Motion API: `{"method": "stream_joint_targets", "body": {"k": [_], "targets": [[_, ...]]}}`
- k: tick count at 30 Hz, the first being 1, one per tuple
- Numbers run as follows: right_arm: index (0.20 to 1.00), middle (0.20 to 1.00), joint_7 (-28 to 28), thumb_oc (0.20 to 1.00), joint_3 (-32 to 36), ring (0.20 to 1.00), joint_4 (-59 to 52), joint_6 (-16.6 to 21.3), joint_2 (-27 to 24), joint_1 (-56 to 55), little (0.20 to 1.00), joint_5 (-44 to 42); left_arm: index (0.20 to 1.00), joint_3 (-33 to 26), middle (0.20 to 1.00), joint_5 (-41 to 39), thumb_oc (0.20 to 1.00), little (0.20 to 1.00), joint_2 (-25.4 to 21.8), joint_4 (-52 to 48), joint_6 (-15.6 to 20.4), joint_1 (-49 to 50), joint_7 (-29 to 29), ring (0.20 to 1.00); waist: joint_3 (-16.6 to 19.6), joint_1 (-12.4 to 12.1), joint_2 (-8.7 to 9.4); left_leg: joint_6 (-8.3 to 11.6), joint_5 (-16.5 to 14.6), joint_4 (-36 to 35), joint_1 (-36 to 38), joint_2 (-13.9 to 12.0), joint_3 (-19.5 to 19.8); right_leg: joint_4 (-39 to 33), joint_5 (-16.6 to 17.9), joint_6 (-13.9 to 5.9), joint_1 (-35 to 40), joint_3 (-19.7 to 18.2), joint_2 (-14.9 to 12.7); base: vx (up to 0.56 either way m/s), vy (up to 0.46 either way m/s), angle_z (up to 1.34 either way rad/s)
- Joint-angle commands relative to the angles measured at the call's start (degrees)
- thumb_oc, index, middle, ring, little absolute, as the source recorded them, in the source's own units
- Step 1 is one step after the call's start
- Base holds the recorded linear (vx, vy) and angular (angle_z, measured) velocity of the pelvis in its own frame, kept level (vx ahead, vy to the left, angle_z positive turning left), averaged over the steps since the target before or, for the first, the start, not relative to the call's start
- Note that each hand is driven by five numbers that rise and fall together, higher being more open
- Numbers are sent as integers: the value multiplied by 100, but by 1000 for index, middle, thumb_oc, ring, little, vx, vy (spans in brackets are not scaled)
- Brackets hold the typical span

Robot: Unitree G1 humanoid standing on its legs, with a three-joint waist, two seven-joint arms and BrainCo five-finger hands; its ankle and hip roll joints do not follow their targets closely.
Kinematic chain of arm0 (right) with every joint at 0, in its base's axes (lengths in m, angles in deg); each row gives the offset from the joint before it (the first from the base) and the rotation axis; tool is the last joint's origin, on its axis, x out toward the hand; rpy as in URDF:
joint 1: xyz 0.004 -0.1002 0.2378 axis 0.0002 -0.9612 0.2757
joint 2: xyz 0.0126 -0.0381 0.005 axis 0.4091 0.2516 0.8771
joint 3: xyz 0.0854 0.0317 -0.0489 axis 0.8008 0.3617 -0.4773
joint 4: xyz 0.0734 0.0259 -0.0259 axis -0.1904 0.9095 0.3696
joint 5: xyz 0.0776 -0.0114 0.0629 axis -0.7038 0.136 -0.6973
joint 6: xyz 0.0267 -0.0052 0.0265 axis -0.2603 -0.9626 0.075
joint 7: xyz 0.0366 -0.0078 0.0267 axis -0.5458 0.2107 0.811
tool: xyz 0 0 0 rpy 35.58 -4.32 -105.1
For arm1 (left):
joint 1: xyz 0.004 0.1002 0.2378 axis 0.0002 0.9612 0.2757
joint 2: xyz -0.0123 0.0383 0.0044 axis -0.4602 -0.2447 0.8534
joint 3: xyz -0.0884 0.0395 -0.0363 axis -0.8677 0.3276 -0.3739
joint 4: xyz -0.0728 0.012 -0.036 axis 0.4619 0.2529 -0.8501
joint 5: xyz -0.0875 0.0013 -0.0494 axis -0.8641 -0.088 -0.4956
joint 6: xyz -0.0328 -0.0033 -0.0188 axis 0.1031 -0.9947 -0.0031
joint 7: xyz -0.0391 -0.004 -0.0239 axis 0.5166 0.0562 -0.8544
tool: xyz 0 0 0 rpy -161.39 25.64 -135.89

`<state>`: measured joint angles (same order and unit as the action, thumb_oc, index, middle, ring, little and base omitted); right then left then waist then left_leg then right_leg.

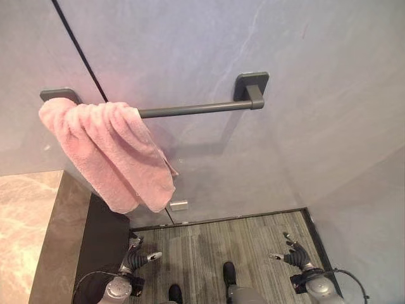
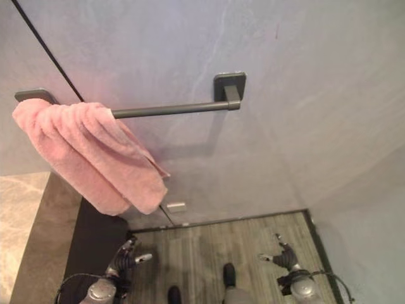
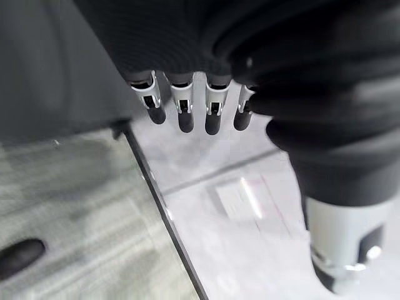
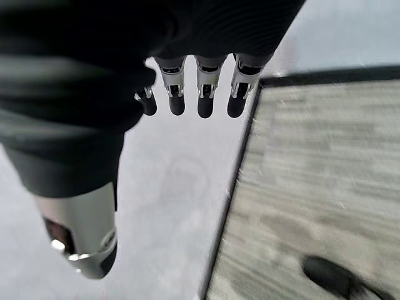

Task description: Put brush and paste in cup on sink, flatten towel.

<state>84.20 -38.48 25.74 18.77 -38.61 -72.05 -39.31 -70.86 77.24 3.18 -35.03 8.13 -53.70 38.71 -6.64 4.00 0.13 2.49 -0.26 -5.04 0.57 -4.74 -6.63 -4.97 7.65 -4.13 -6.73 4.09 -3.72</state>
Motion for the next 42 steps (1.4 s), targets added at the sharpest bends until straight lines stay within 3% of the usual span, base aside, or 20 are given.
{"method": "stream_joint_targets", "body": {"k": [1,4,5,7,11,16,20,21,25,31,34,42], "targets": [[1000,1000,254,1000,132,1000,-245,331,-225,264,1000,-366,1000,37,1000,1100,1000,1000,-1945,-2269,446,130,-1048,1000,140,-126,-6,209,460,11,-395,70,8,426,-359,-534,191,-15,-391,35,-31,14],[1000,1000,496,1000,-20,1000,-48,202,-299,265,1000,-293,1000,-695,1000,297,1000,1000,-2911,-3959,452,440,-1676,1000,219,-168,-5,256,465,4,-429,46,90,382,-361,-553,256,89,-412,56,-27,20],[1000,1000,499,1000,-33,1000,-42,205,-285,273,1000,-293,1000,-759,1000,265,1000,1000,-2939,-4021,422,500,-1705,1000,222,-150,9,257,465,4,-431,46,97,376,-360,-553,260,97,-412,49,-7,12],[1000,1000,666,1000,-239,1000,171,157,-308,315,1000,-158,1000,-1529,1000,-1137,1000,1000,-3658,-5190,468,768,-2073,1000,287,-252,-35,282,484,4,-475,76,211,333,-328,-582,328,243,-460,41,-1,23],[1000,1000,784,1000,-362,1000,292,242,-222,163,1000,-51,1000,-2866,1000,-3149,1000,1000,-4243,-5789,592,1575,-2429,1000,348,-422,-51,303,528,4,-559,135,441,289,-267,-619,406,476,-533,26,5,36],[1000,1000,957,1000,-141,1000,-273,359,-349,-380,1000,-44,1000,-4093,1000,-3442,1000,1000,-4442,-5196,886,2352,-2235,1000,389,-574,-55,324,584,4,-730,223,719,239,-204,-708,496,815,-659,24,32,33],[1000,1000,918,1000,-2,1000,-438,415,-387,-455,1000,-89,1000,-4425,1000,-3224,1000,1000,-4507,-4801,943,2556,-2003,1000,374,-641,-64,309,595,4,-837,308,844,209,-157,-764,512,971,-751,15,61,32],[1000,1000,755,1000,135,1000,-660,456,-396,-498,1000,-18,1000,-4518,1000,-2908,1000,1000,-4335,-4397,1025,2528,-1658,1000,359,-685,-53,301,589,4,-895,356,865,187,-124,-798,512,1028,-813,26,106,18],[1000,1000,436,1000,405,1000,-998,478,-398,-396,1000,23,1000,-4310,1000,-2541,1000,1000,-4089,-3758,1026,1934,-1108,1000,274,-655,-54,296,607,4,-1077,463,916,181,-30,-850,422,1114,-944,2,104,20],[1000,1000,380,1000,445,1000,-1450,392,-480,-220,1000,59,1000,-3567,1000,-2139,1000,1000,-4017,-3274,976,892,-882,1000,176,-554,-40,281,596,4,-1245,553,862,147,133,-900,284,1084,-1058,7,91,10],[1000,1000,215,1000,403,1000,-1534,392,-501,-20,1000,235,1000,-3051,1000,-1877,1000,1000,-3762,-2712,940,151,-659,1000,118,-366,15,235,530,4,-1302,547,617,85,327,-944,90,813,-1100,10,95,-17],[1000,1000,315,1000,340,1000,-1566,300,-512,41,1000,295,1000,-2507,1000,-1740,1000,1000,-3392,-2156,856,-797,-496,1000,74,-145,139,143,421,4,-1271,454,174,86,545,-960,-205,345,-1094,31,83,-40]]}}
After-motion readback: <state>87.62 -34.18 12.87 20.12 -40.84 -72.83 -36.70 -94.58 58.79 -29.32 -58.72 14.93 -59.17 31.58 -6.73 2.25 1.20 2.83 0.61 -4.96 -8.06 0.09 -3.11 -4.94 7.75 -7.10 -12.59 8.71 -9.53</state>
